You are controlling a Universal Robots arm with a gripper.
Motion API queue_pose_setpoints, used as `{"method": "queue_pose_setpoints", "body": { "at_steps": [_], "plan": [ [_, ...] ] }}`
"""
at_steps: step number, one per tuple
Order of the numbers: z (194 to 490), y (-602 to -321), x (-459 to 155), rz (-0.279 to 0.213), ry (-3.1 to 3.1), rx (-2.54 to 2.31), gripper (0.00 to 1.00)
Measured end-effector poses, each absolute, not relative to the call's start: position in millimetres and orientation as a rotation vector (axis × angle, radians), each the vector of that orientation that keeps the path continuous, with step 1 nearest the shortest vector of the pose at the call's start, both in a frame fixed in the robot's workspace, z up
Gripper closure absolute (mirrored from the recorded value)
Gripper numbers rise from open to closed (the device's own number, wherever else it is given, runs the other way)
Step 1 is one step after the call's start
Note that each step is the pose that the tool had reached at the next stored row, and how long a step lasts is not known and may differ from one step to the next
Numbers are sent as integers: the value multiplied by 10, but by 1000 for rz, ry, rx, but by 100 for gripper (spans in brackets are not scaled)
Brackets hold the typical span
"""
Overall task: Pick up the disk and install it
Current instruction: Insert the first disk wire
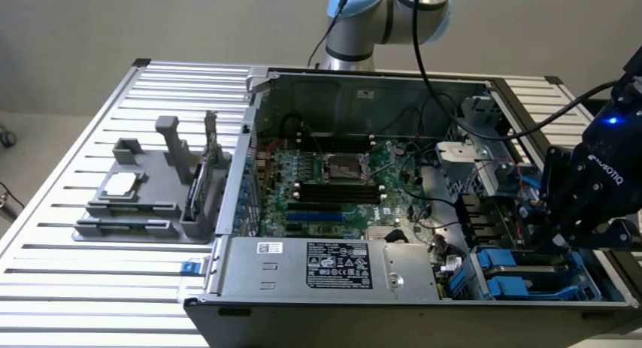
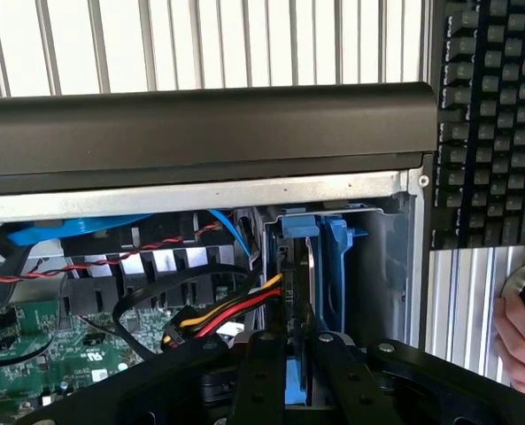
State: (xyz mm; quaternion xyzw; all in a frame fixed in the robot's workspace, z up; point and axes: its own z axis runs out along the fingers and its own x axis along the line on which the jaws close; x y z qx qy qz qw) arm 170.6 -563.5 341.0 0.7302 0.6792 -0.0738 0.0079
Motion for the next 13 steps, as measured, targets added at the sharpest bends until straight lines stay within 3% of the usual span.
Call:
{"method": "queue_pose_setpoints", "body": {
  "at_steps": [13],
  "plan": [
    [3396,-5635,1721,-236,2124,2282,84]
  ]
}}
